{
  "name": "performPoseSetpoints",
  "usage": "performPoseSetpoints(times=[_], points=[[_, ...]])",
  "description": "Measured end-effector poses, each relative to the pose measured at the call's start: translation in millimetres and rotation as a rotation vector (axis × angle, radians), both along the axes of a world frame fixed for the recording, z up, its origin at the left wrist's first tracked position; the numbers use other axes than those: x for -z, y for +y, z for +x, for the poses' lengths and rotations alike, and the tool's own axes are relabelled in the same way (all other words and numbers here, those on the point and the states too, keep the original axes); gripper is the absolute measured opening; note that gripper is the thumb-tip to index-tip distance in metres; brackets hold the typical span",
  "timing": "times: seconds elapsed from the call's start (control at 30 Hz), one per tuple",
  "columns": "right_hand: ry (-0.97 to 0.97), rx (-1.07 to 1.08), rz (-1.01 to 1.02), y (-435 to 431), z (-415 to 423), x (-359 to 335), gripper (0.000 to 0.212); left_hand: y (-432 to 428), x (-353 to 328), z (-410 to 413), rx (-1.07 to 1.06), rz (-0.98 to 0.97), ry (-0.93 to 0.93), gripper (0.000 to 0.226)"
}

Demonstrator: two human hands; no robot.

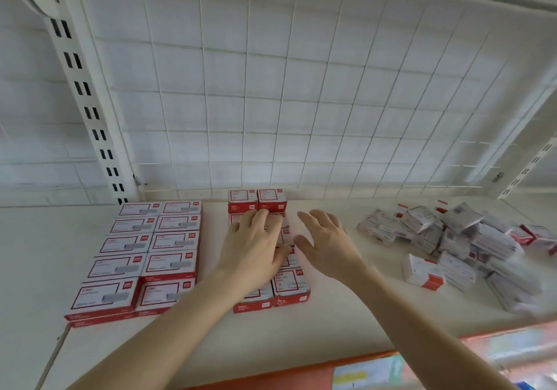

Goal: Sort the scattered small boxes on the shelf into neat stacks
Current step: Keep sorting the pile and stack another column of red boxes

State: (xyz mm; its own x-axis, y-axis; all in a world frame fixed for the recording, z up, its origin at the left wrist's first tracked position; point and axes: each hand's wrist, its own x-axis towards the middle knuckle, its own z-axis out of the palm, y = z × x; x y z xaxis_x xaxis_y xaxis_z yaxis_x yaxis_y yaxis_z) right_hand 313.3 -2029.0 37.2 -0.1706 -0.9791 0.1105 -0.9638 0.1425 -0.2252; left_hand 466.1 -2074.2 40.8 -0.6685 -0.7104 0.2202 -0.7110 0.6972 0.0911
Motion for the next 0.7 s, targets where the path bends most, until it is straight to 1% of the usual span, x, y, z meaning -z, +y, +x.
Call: performPoseSetpoints(times=[0.17, 0.33, 0.4, 0.47, 0.5, 0.57, 0.7], points=[[0.108, 0.105, 0.02, 42.1, -5.4, -3.3, 0.052, 17.8, -3.0, -17.4, 0.115, -0.018, -0.027, 0.059], [0.119, 0.214, -0.008, 77.7, -25.3, -6.6, 0.051, 38.8, -6.2, -39.5, 0.237, -0.032, -0.025, 0.06], [0.109, 0.237, -0.031, 90.0, -36.1, -5.9, 0.051, 46.7, -6.5, -51.6, 0.253, -0.032, -0.019, 0.06], [0.104, 0.255, -0.051, 101.3, -48.3, -5.7, 0.056, 53.6, -3.4, -66.5, 0.257, -0.049, -0.028, 0.058], [0.101, 0.261, -0.052, 106.7, -55.6, -5.3, 0.057, 57.1, -2.4, -74.6, 0.276, -0.056, -0.019, 0.056], [0.095, 0.273, -0.035, 117.0, -73.5, -3.4, 0.052, 62.6, 3.7, -93.9, 0.308, -0.093, -0.007, 0.049], [0.092, 0.292, -0.059, 140.2, -118.7, -9.5, 0.047, 81.2, 5.2, -139.2, 0.315, -0.099, 0.095, 0.043]])
